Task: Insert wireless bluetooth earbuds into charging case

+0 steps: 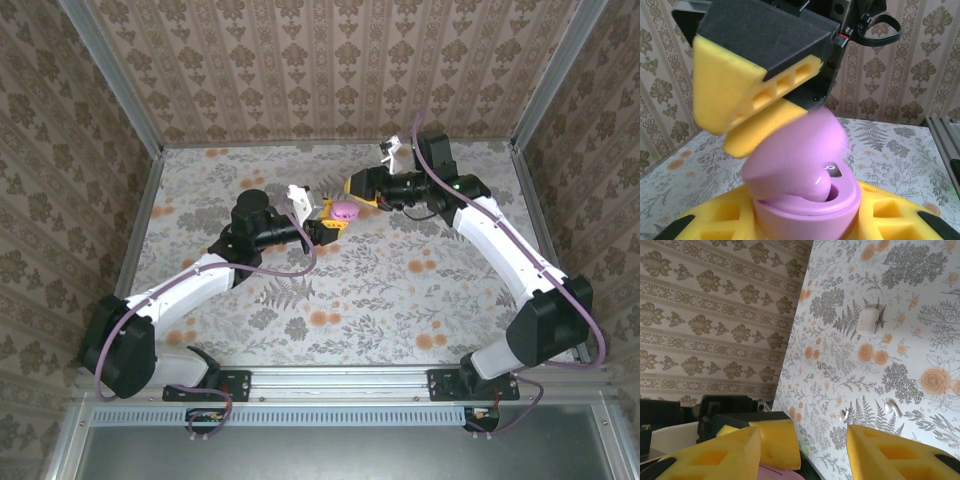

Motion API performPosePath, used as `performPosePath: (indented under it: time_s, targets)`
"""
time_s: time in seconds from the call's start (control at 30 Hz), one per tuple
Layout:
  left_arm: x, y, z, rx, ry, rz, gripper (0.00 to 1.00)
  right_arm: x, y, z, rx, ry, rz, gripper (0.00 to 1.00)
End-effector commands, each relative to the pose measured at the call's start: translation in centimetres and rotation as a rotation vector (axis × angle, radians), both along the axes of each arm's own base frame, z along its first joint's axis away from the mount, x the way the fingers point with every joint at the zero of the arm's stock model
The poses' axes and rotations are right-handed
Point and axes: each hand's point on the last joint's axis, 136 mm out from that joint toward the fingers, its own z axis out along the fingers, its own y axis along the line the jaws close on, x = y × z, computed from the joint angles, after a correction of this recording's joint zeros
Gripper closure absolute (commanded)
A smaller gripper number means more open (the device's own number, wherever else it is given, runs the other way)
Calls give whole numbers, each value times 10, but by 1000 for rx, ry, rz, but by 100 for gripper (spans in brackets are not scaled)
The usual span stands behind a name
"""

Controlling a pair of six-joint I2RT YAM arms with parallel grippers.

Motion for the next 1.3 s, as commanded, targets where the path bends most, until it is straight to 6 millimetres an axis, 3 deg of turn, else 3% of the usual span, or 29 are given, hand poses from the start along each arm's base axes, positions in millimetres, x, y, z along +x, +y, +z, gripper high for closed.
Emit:
performPosePath:
  time_s: [0.0,0.2,0.23,0.53,0.7,0.87,1.03,1.27]
  targets:
    - [2,0,17,-34,-34,5,77,-17,0,2,6,3,32,50]
    - [4,1,21,-53,-35,18,77,-17,-4,1,61,16,-10,42]
    - [4,2,22,-60,-34,25,77,-21,-6,12,96,-7,-16,41]
    - [15,6,41,-152,-38,62,76,-41,11,27,286,67,124,34]
    - [15,7,45,-165,-38,58,77,-47,16,35,331,65,173,36]
    - [15,8,47,-177,-36,53,76,-47,19,39,369,76,198,45]
    - [12,6,48,-179,-33,33,76,-48,21,46,391,70,214,46]
    - [10,4,50,-188,-28,10,76,-38,25,33,385,112,200,49]
